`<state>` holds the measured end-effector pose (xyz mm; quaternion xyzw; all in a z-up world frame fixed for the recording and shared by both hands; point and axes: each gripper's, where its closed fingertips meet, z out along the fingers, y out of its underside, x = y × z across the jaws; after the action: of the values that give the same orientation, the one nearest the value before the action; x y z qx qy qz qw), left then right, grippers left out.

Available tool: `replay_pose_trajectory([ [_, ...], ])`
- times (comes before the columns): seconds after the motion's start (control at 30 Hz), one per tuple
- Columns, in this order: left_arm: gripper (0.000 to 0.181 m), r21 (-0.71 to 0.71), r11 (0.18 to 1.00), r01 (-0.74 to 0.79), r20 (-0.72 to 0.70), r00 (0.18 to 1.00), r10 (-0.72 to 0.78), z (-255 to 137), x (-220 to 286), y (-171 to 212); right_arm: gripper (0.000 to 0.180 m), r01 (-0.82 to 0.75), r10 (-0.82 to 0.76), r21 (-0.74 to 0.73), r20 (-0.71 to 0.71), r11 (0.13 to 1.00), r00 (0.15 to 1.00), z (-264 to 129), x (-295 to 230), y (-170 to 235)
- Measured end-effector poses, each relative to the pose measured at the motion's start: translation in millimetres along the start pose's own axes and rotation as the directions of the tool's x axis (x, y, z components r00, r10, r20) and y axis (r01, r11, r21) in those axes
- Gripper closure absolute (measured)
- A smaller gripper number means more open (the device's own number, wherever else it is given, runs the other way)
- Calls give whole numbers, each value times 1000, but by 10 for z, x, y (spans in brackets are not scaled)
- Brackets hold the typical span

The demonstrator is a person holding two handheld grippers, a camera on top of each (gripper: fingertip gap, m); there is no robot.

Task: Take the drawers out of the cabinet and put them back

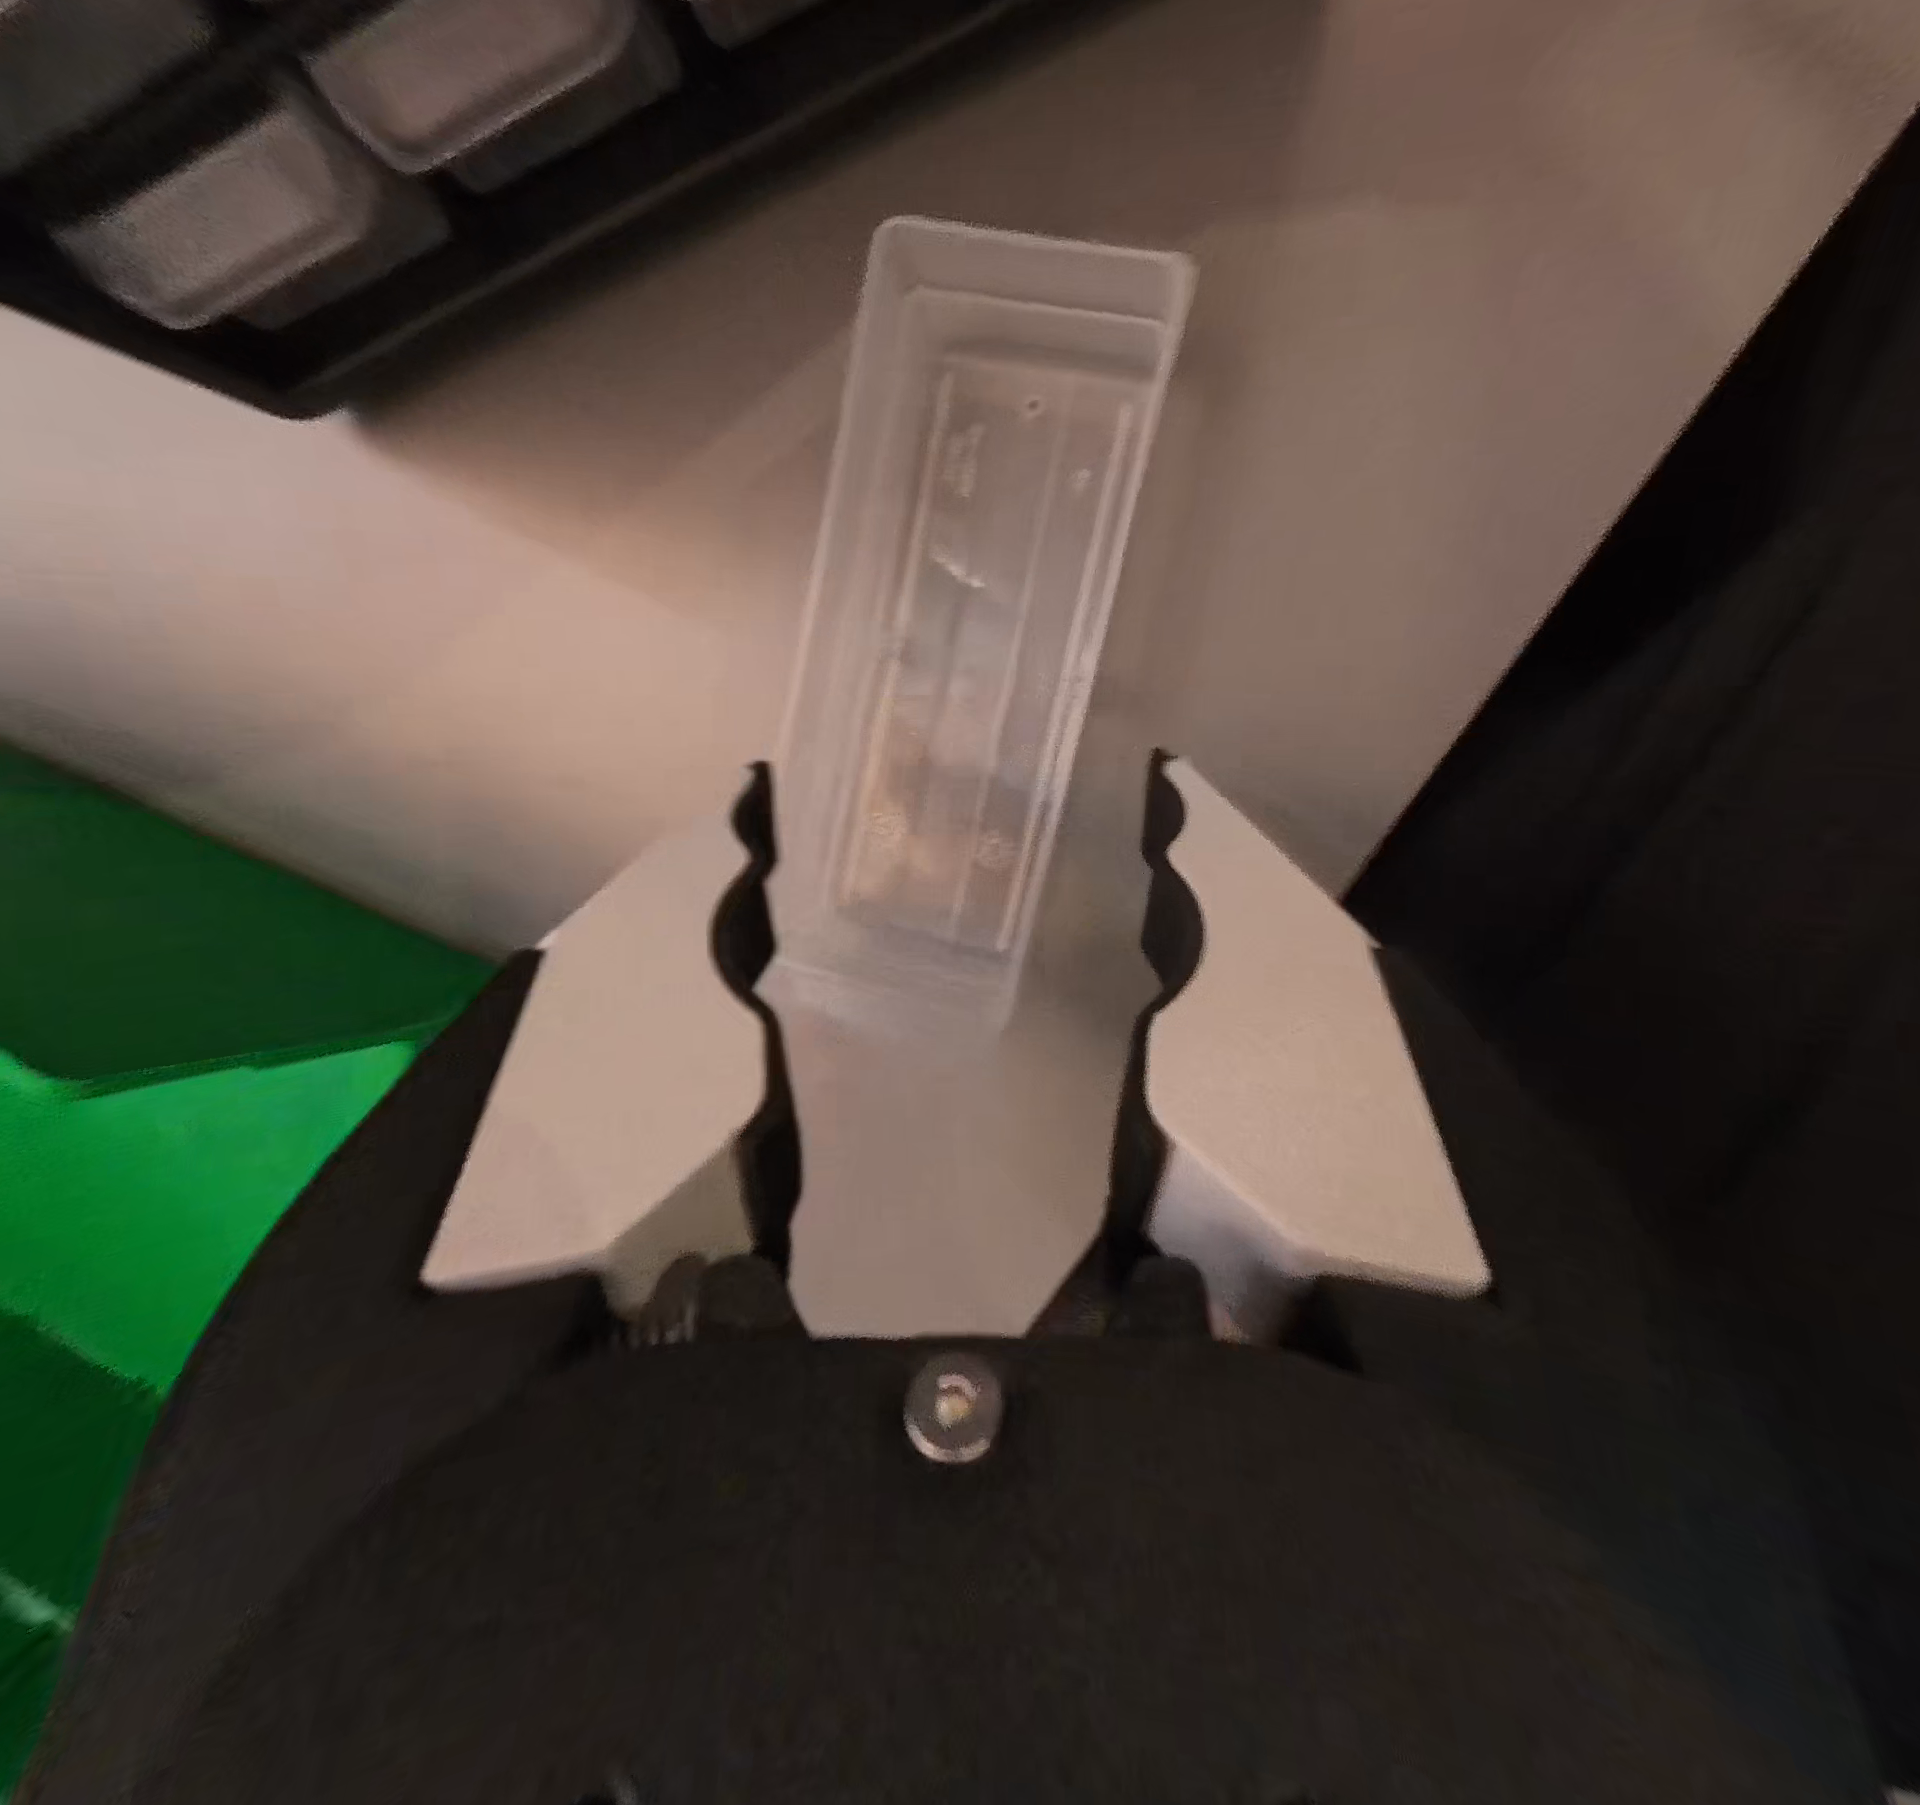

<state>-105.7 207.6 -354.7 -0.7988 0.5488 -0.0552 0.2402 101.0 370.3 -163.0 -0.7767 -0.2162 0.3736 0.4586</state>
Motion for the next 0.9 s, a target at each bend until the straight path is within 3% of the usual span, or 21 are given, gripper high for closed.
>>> replay_pose_trajectory([
  [0.1,78,-39,999,-25,6,1000,25,84,-160,113,104,0,0,1,-1,1000,1000,-1,0,1],
  [0.17,72,-82,996,-27,-47,999,23,185,-199,213,104,-1,1,1,-1,1000,1000,-1,0,1],
  [0.23,86,-88,995,-41,-126,992,29,253,-151,259,104,-1,1,1,-1,1000,1000,-3,0,0],
  [0.3,112,-81,996,-41,-185,982,26,276,-89,266,104,1,-1,1,1,1000,1000,-2,-1,-1],
  [0.6,118,-39,995,87,-170,981,-92,-36,100,12,105,2,-2,12,4,1000,1000,-7,-7,-9],
  [0.77,118,63,988,137,-139,982,-128,-534,241,-578,106,13,-13,-3,6,1000,1000,0,-31,4],
  [0.9,118,43,993,107,-100,990,-103,-807,171,-929,106,16,-16,-6,7,1000,1000,-1,-39,8],
])
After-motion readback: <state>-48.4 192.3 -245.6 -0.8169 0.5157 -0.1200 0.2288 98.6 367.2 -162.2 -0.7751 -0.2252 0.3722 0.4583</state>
